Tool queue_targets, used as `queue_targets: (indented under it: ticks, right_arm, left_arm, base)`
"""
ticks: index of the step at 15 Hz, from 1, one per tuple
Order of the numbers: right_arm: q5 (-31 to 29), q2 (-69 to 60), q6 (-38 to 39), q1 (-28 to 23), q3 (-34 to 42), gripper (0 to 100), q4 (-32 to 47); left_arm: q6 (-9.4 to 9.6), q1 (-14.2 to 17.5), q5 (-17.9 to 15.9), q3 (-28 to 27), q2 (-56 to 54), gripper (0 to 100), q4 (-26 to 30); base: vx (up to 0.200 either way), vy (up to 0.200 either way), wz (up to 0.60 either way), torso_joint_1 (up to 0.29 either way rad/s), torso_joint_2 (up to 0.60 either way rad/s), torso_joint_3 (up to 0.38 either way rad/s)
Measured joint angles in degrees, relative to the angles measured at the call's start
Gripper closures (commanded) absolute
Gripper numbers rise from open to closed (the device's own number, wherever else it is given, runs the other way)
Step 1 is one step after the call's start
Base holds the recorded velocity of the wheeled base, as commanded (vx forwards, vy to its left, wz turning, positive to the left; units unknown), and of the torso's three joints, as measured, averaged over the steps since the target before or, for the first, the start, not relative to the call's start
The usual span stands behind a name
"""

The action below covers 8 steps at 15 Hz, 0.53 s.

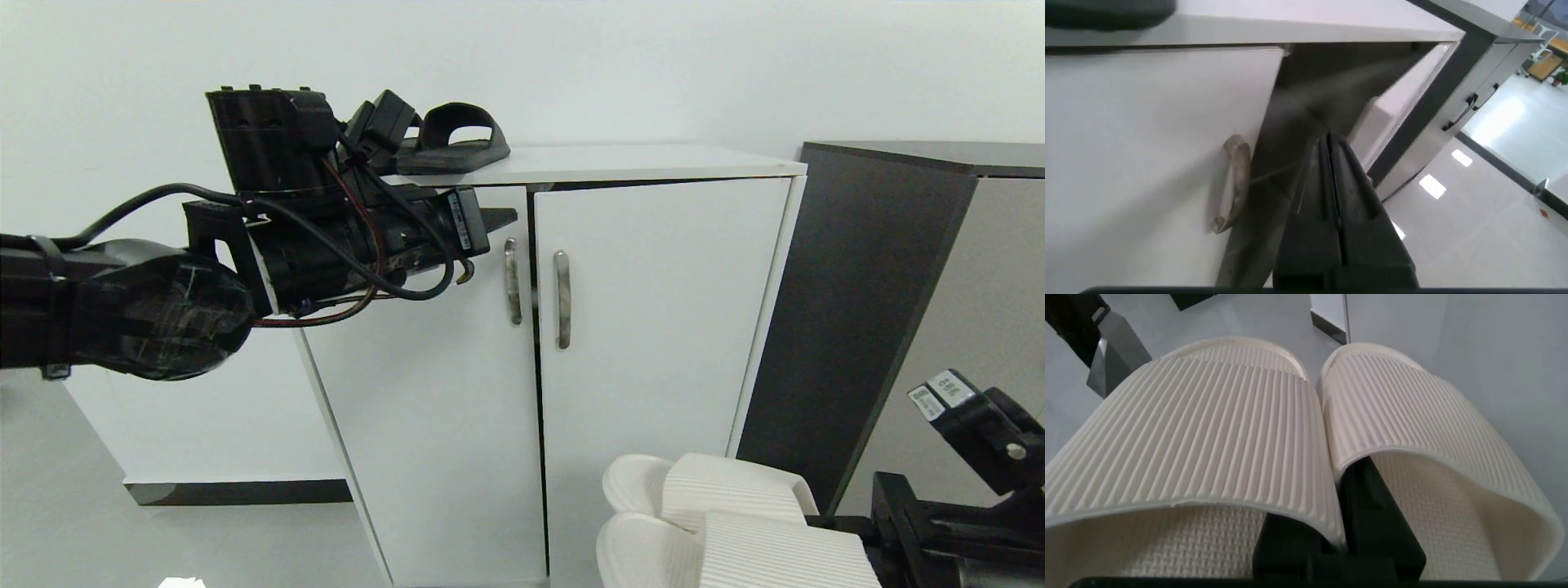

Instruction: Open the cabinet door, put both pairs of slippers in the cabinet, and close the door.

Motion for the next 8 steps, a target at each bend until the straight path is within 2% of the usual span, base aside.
queue_targets:
  ticks: [8]
  right_arm:
    - [1.4,-0.24,0.0,0.17,1.4,100,0.11]
  left_arm:
    - [0.24,0.24,0.02,-1.43,1.85,100,-0.07]
  base:
    - [0.0,0.0,0.0,0.0,0.0,0.0]
